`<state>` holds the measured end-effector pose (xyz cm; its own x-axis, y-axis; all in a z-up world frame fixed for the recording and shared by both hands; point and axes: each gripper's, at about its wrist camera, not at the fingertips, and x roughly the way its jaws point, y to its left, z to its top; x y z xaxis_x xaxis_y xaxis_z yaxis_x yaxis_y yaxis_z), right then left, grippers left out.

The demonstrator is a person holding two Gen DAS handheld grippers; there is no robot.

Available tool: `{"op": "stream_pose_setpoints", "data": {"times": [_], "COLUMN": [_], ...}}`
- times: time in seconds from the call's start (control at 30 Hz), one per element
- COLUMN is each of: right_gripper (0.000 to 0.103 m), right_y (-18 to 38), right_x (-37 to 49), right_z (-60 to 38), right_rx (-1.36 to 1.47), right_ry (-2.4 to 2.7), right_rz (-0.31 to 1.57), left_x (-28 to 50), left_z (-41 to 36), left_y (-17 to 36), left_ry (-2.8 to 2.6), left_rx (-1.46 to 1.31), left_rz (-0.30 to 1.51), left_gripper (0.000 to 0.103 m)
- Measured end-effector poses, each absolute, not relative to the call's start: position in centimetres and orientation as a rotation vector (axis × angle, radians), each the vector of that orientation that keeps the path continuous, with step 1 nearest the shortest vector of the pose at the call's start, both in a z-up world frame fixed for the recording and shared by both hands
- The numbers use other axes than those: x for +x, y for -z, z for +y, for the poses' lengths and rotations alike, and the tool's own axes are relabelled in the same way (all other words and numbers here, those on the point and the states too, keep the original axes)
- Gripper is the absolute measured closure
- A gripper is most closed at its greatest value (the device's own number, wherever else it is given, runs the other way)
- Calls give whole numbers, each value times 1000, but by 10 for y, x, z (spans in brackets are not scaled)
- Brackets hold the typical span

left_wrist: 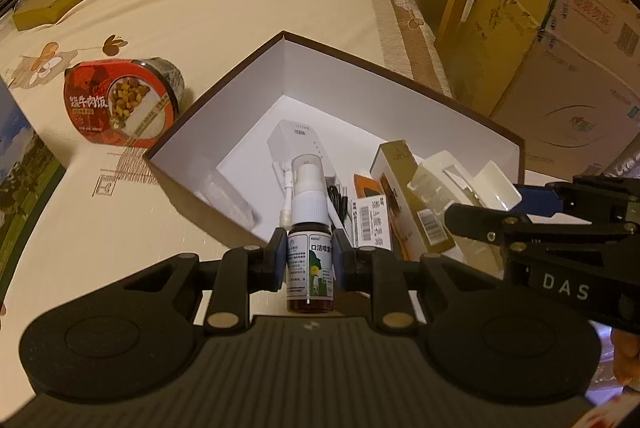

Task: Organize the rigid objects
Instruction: 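Carry the spray bottle and hair clip with both tools into the shoebox, then open both tools to release the spray bottle and hair clip inside the shoebox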

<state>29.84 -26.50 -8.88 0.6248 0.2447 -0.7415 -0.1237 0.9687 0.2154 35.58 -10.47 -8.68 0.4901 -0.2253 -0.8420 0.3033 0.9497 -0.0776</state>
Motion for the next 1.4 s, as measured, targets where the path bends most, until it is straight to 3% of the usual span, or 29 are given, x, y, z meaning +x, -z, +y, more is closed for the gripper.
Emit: {"op": "stream_pose_setpoints", "data": {"times": [0.77,0.9,1.4], "right_gripper": [66,66,66], "right_y": [132,135,137], "right_x": [374,377,377], "right_z": [-274,-274,-271], "right_rx": [153,154,150], "right_ry": [-135,-134,-137], "right_rz": [896,897,903], "left_x": [441,448,443], "left_z": [-110,-106,-89], "left_y": [124,127,134], "left_ry": [276,255,241], "left_rx": [136,153,130], "left_rz": [990,961,1018], "left_gripper": [84,68,68]}}
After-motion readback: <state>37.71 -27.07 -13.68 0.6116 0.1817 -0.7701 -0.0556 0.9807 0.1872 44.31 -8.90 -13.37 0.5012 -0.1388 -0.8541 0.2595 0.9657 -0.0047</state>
